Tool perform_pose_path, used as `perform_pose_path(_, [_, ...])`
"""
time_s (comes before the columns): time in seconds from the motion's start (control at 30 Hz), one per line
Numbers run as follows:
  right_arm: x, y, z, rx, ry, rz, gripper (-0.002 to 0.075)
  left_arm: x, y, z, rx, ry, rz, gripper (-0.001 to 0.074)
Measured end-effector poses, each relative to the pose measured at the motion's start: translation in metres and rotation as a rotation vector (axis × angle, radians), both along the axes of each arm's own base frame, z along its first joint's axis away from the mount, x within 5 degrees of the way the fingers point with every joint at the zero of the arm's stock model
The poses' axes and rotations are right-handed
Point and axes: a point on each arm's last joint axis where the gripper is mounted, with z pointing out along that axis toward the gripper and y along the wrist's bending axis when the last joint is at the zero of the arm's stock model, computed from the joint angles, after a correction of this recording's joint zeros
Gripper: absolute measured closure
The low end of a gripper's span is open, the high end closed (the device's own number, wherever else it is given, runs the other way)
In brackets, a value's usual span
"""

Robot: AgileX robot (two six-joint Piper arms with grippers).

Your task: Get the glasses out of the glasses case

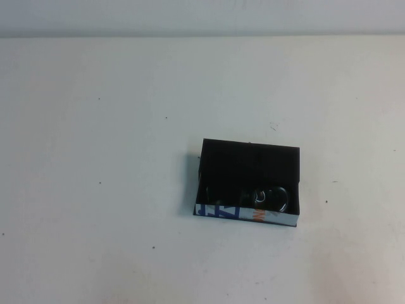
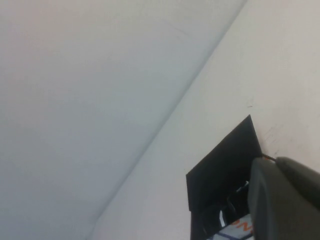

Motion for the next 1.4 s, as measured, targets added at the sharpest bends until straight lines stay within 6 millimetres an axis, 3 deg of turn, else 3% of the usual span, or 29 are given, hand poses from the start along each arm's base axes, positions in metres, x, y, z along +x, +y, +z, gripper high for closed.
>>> perform_pose_path(0.2, [-0.001, 0.002, -0.002, -0.073, 0.001, 0.028, 0.0743, 0.000, 0.000, 0.000, 0.000, 0.000, 0.000, 0.0739])
perform_pose_path(0.27, [-0.002, 0.003, 0.005, -0.143, -0.041, 0.033, 0.0743, 0.000, 0.000, 0.000, 0.000, 0.000, 0.000, 0.0739])
perform_pose_path(0.33, [-0.005, 0.004, 0.024, -0.237, -0.119, 0.044, 0.0743, 0.000, 0.000, 0.000, 0.000, 0.000, 0.000, 0.0739])
perform_pose_path(0.5, [-0.005, 0.012, 0.093, -0.579, -0.230, 0.146, 0.0743, 0.000, 0.000, 0.000, 0.000, 0.000, 0.000, 0.0739])
perform_pose_path(0.63, [0.024, 0.020, 0.135, -0.807, -0.123, 0.328, 0.0743, 0.000, 0.000, 0.000, 0.000, 0.000, 0.000, 0.0739])
perform_pose_path(0.77, [0.070, 0.028, 0.179, -0.971, -0.031, 0.534, 0.0743, 0.000, 0.000, 0.000, 0.000, 0.000, 0.000, 0.0739])
perform_pose_path(0.87, [0.112, 0.035, 0.195, -1.089, 0.009, 0.739, 0.0743, 0.000, 0.000, 0.000, 0.000, 0.000, 0.000, 0.0739])
perform_pose_path(0.97, [0.149, 0.044, 0.200, -1.193, 0.050, 0.941, 0.0743, 0.000, 0.000, 0.000, 0.000, 0.000, 0.000, 0.0739])
perform_pose_path(1.1, [0.198, 0.069, 0.196, -1.389, 0.090, 1.078, 0.0743, 0.000, 0.000, 0.000, 0.000, 0.000, 0.000, 0.0739])
perform_pose_path(1.2, [0.226, 0.096, 0.179, -1.517, 0.114, 1.171, 0.0743, 0.000, 0.000, 0.000, 0.000, 0.000, 0.000, 0.0739])
perform_pose_path(1.4, [0.260, 0.147, 0.137, -1.683, 0.146, 1.331, 0.0743, 0.000, 0.000, 0.000, 0.000, 0.000, 0.000, 0.0739])
